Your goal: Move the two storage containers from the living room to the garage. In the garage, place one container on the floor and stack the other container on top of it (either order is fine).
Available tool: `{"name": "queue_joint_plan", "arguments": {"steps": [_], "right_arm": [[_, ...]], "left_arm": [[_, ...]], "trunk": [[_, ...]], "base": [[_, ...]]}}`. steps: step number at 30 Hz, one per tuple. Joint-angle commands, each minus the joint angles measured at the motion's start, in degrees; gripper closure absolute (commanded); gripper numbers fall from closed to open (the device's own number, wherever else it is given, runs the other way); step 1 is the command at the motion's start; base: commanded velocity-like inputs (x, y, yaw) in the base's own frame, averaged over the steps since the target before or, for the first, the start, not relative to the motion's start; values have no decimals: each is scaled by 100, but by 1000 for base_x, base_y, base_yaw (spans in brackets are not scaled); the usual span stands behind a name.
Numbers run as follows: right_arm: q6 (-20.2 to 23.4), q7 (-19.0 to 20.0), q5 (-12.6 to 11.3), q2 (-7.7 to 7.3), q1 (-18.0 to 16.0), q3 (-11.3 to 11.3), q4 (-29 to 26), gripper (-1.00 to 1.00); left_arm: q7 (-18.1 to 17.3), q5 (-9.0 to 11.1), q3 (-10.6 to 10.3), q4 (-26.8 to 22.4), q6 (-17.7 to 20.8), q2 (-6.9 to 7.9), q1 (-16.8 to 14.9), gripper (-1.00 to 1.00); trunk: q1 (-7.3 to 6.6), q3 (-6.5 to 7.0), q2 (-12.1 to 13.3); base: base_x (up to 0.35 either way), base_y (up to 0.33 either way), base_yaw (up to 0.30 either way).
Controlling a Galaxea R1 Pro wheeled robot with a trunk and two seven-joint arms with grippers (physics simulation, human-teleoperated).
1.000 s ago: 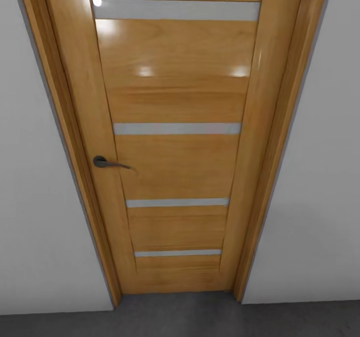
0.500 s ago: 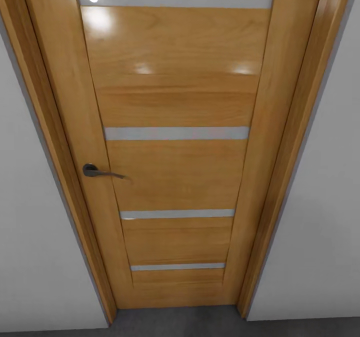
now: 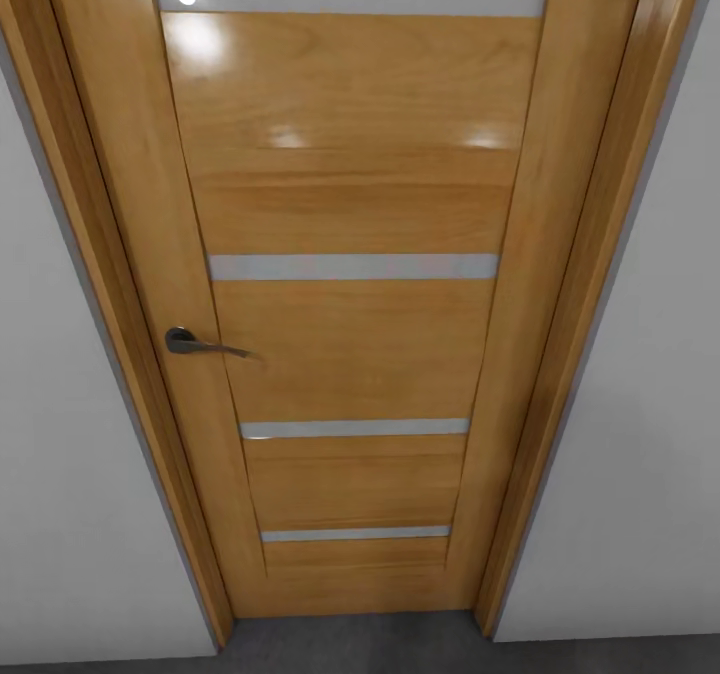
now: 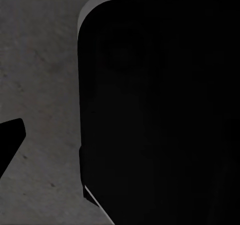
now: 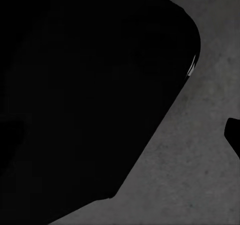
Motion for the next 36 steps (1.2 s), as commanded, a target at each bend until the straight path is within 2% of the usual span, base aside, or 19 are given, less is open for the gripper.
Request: {"name": "queue_joint_plan", "arguments": {"steps": [1, 24, 36], "right_arm": [[-17, 7, -20, 0, -1, 16, 1, -100], [-14, 6, -43, 0, -1, 16, 1, -100], [-16, 8, -26, 0, -1, 19, 1, -100]], "left_arm": [[6, 5, 4, -7, -10, 0, 2, -100], [6, 5, 3, -7, -10, 2, 5, -100], [6, 5, 3, -4, -10, 0, 5, -100]], "trunk": [[0, -4, -2], [0, -5, -2], [0, -52, -2]], "base": [[0, 0, 0], [0, 0, 2], [0, 0, 146]]}}
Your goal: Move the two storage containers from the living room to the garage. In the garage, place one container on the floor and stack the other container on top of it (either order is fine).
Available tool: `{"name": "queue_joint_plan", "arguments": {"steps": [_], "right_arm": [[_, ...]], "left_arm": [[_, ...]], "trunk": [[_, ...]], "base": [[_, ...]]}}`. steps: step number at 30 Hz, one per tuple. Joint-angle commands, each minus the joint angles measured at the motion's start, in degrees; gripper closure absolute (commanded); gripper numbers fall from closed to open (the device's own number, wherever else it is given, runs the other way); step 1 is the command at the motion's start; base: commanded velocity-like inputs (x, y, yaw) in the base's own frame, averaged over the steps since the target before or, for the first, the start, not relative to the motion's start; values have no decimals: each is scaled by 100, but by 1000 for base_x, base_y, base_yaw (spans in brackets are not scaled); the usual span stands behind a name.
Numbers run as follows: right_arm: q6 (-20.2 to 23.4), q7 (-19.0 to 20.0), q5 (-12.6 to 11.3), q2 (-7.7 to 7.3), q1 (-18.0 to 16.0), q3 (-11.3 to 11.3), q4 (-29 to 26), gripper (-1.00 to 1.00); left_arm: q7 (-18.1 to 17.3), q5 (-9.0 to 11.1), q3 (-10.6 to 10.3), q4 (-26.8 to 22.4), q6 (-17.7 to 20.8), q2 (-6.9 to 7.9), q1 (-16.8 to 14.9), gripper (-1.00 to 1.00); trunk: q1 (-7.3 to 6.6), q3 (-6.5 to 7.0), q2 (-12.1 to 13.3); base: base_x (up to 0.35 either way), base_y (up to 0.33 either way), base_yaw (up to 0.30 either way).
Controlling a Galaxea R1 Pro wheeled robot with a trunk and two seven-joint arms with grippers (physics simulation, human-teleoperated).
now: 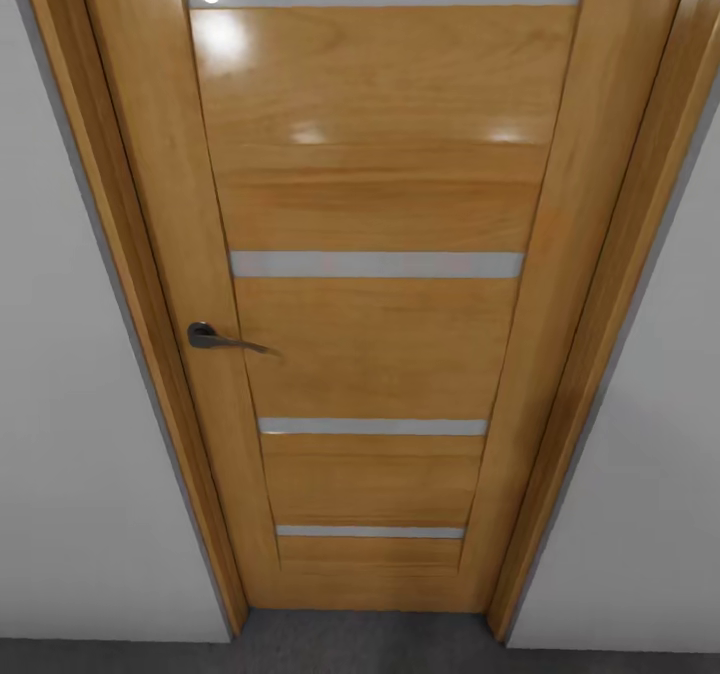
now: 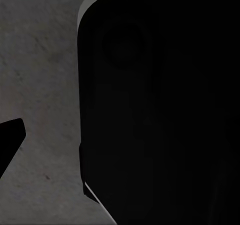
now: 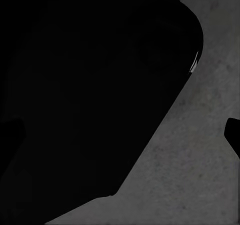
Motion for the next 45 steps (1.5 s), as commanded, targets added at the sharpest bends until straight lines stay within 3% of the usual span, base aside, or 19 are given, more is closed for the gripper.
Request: {"name": "queue_joint_plan", "arguments": {"steps": [1, 45], "right_arm": [[-17, 6, -19, 0, -1, 16, 1, -100], [-18, 11, 11, 0, -1, 24, 1, -100]], "left_arm": [[6, 5, 4, -8, -9, 0, 3, -100], [6, 5, 4, -10, -9, 0, 3, -100]], "trunk": [[0, -5, -2], [0, -6, -2]], "base": [[0, 0, 34], [0, 0, 1]]}}
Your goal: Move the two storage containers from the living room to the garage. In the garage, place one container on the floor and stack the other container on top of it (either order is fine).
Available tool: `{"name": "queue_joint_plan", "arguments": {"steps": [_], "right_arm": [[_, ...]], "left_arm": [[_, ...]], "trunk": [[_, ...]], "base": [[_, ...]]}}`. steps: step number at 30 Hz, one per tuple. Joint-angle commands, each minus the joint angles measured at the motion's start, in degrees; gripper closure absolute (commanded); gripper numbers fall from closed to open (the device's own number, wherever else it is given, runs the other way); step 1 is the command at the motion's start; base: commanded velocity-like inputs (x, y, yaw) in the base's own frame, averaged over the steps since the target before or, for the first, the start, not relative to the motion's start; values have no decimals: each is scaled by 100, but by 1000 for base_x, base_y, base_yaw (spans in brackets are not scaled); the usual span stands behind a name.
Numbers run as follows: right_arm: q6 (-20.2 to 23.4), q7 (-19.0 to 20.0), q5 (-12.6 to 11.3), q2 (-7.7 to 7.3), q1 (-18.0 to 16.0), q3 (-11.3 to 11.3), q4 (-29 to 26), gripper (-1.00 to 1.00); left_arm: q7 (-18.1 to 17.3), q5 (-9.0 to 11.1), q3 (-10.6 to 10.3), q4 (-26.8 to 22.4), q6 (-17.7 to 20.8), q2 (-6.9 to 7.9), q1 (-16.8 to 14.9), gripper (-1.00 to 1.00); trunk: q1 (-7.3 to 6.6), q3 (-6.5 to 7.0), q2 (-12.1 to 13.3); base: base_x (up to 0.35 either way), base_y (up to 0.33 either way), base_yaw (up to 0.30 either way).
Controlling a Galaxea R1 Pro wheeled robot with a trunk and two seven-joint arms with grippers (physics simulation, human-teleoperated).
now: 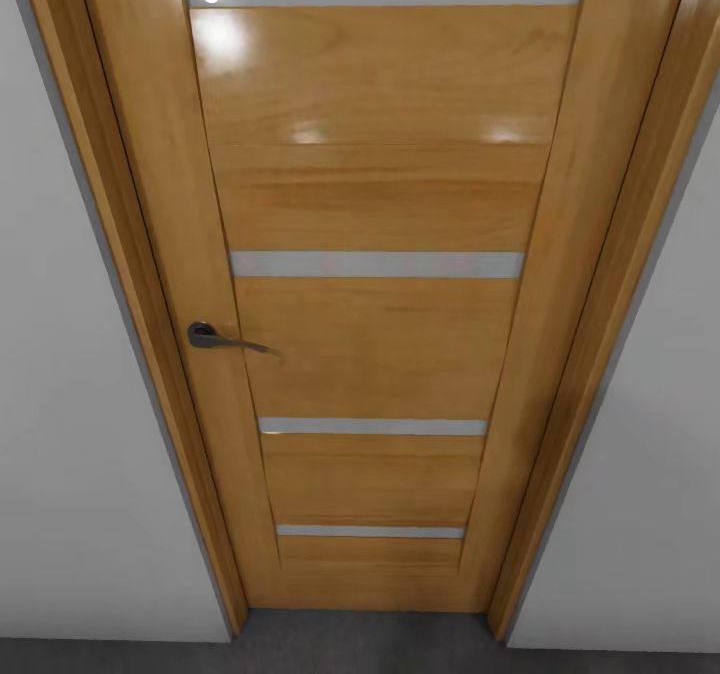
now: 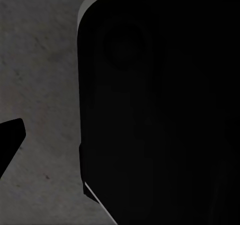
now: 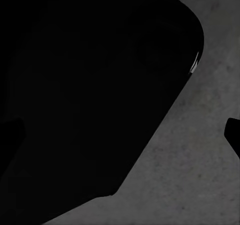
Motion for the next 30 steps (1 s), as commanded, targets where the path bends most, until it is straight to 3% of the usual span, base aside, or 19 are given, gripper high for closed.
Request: {"name": "queue_joint_plan", "arguments": {"steps": [1, 9, 12, 18, 20, 25, 30], "right_arm": [[-17, 4, -43, 0, -1, 15, 1, -100], [-260, -64, -39, -10, -1, 20, -28, -100], [-319, -87, -39, -43, -1, 23, -417, -100], [-150, -360, -30, -108, 22, 17, -1934, -100], [131, -406, -30, -136, 24, 15, -2563, -100], [728, -428, -34, -424, 25, 1, -3820, -100], [1257, -422, -30, -502, 30, -8, -4930, -100]], "left_arm": [[6, 5, 4, -7, -9, 0, 3, -100], [-3, -25, -44, -13, -9, 4, 2, -100], [-3, -34, -53, -11, -9, 13, 2, -100], [-3, -31, -49, -8, -9, 17, -1, -100], [-3, -31, -49, -8, -9, 17, 1, -100], [-3, -30, -49, -7, -9, 17, -3, -100], [-3, -30, -49, -7, -9, 17, -3, -100]], "trunk": [[0, -4, -2], [0, -4, -2], [0, -4, -2], [0, -4, -2], [0, -4, -2], [0, -4, -2], [0, -4, -2]], "base": [[0, 0, 0], [0, 0, 0], [0, 0, 0], [0, 0, 0], [0, 0, 0], [0, 0, 0], [0, 0, 0]]}}
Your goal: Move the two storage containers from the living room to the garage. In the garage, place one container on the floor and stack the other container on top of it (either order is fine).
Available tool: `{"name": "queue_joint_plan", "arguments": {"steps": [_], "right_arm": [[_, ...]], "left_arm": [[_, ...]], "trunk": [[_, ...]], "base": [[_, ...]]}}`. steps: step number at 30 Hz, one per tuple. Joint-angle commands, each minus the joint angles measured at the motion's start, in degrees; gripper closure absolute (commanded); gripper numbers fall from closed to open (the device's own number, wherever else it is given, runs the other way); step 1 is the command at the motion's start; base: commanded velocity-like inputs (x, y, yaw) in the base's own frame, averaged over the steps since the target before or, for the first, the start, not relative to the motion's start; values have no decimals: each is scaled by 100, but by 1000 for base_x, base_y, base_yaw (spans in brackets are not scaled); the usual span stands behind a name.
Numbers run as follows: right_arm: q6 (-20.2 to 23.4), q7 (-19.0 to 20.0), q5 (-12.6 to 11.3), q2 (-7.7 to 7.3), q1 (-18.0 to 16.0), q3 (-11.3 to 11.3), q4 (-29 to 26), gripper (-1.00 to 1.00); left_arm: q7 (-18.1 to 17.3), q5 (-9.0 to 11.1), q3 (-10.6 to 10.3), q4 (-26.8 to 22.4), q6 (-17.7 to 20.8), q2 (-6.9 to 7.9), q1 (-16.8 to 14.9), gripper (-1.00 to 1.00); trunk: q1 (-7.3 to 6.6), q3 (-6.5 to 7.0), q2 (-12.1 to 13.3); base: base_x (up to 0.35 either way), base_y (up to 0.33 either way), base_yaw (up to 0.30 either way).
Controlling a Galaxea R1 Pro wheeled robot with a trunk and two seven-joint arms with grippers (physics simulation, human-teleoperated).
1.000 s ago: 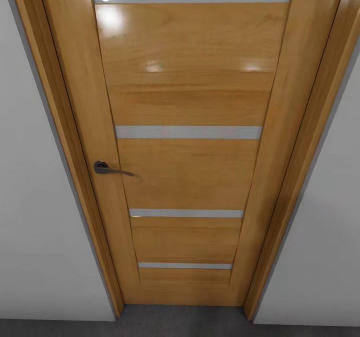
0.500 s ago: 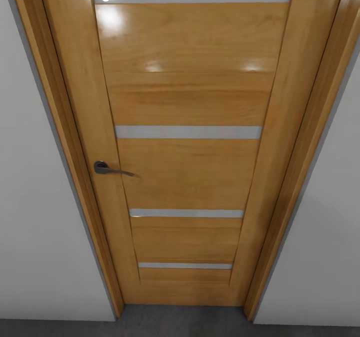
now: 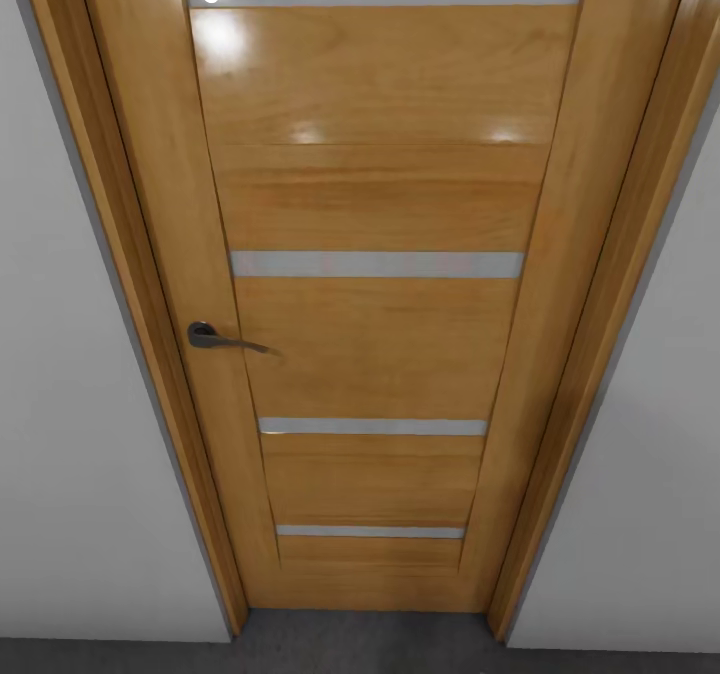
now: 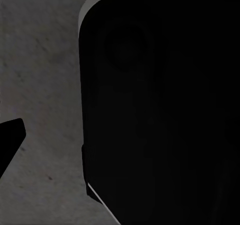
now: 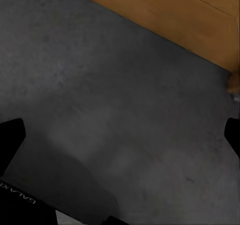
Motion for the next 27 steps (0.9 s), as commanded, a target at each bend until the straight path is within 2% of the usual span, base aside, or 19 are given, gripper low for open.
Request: {"name": "queue_joint_plan", "arguments": {"steps": [1, 7, 10, 13, 15, 19, 25, 26, 27], "right_arm": [[279, -29, -18, -25, -1, 17, -381, -100], [902, -7, -11, -175, -46, 0, -1554, -100], [1167, 11, -15, -278, -241, -10, -1940, -100], [1306, 27, -36, -407, -579, -16, -2095, -100], [1330, 32, -40, -435, -739, -21, -2122, -100], [1358, 49, -50, -458, -1090, -25, -2156, -100], [1470, 70, -54, -463, -1441, -26, -2207, -100], [1526, 71, -54, -463, -1514, -26, -2253, -100], [1782, 73, -54, -464, -1694, -30, -2617, -100]], "left_arm": [[5, 1, 0, -6, -11, 0, 5, -100], [5, 1, 0, -6, -11, 0, 4, -100], [5, 1, 0, -6, -11, 0, 2, -100], [5, 1, 0, -6, -11, 0, 3, -100], [5, 1, 0, -6, -11, 0, 5, -100], [5, 1, 0, -6, -11, 0, 7, -100], [5, 1, 0, -6, -11, 0, 7, -100], [5, 1, 0, -6, -11, 0, 6, -100], [5, 1, 0, -6, -11, 0, 4, -100]], "trunk": [[0, -4, -2], [0, -4, -2], [0, -4, -2], [0, -4, -2], [0, -4, -2], [0, -4, -2], [0, -4, -2], [0, -4, -2], [0, -4, -2]], "base": [[0, 0, 0], [0, 0, 0], [0, 0, 0], [0, 0, 0], [0, 0, 0], [0, 0, 0], [0, 0, 0], [0, 0, 0], [0, 0, 0]]}}
